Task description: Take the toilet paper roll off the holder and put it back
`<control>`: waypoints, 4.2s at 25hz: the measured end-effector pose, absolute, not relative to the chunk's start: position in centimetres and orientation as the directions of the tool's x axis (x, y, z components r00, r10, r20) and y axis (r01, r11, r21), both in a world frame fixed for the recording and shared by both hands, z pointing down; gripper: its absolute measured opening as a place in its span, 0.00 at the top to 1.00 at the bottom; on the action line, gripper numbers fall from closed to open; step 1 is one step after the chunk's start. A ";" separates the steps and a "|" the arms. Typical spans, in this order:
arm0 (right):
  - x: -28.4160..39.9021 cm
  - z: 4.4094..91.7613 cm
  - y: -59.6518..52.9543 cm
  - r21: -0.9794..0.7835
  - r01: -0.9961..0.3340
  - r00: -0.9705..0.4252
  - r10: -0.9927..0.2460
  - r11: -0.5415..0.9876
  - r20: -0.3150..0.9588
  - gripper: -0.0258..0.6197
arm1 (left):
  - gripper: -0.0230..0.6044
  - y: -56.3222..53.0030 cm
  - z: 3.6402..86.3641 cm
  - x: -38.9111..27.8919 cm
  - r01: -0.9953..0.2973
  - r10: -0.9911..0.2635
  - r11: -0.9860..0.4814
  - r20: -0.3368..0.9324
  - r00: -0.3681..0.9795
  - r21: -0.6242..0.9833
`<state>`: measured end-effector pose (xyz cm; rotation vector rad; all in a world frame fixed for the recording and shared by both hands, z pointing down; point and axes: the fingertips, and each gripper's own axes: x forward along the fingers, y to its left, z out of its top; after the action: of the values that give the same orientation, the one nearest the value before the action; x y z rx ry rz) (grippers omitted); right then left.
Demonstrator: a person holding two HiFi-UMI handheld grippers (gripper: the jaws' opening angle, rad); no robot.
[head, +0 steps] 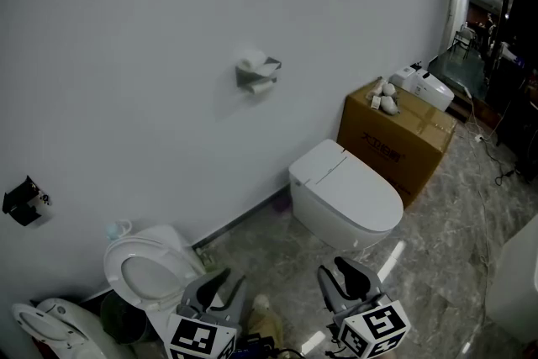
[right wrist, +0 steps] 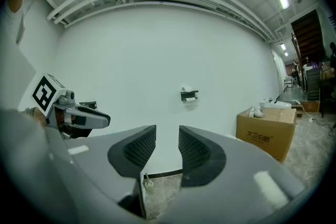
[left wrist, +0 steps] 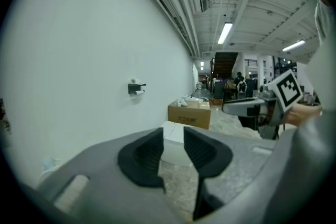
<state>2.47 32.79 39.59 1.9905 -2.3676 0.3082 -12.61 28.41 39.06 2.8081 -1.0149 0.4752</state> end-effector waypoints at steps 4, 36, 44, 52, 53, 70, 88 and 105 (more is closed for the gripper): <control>3.2 39.9 31.5 -0.142 -0.980 -0.159 -0.974 0.137 0.159 0.77 | 0.78 26.5 39.2 -11.6 -0.627 -0.593 -0.779 0.322 0.738 0.002; 6.6 37.6 6.0 -0.108 -0.988 -0.127 -0.975 0.109 0.180 0.77 | 0.77 -0.2 36.9 -7.6 -0.586 -0.563 -0.810 0.290 0.774 -0.010; 6.3 37.9 1.9 -0.109 -0.989 -0.124 -0.973 0.105 0.194 0.77 | 0.76 -4.8 37.2 -8.0 -0.584 -0.562 -0.811 0.291 0.774 -0.014; 6.4 38.8 0.2 -0.093 -0.988 -0.137 -0.972 0.121 0.192 0.77 | 0.74 -7.1 37.3 -7.2 -0.575 -0.556 -0.818 0.286 0.780 -0.022; 6.4 38.9 0.0 -0.094 -0.988 -0.138 -0.971 0.122 0.194 0.77 | 0.74 -7.3 37.4 -7.1 -0.573 -0.555 -0.819 0.286 0.781 -0.025; 12.4 38.9 -7.0 -0.096 -0.984 -0.167 -0.969 0.151 0.180 0.77 | 0.70 -16.2 35.6 -0.6 -0.566 -0.587 -0.809 0.237 0.774 -0.157; 18.3 38.6 -13.6 -0.086 -0.973 -0.229 -0.955 0.216 0.191 0.77 | 0.66 -27.1 33.2 6.9 -0.621 -0.665 -0.743 0.176 0.726 -0.249; 23.1 39.3 -18.3 -0.112 -0.964 -0.259 -0.945 0.241 0.198 0.77 | 0.62 -33.1 33.8 10.5 -0.686 -0.747 -0.660 0.175 0.641 -0.305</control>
<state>23.14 -18.28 39.33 1.8548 -2.4030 0.3226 10.48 -33.06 33.79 3.0344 -1.3432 0.4852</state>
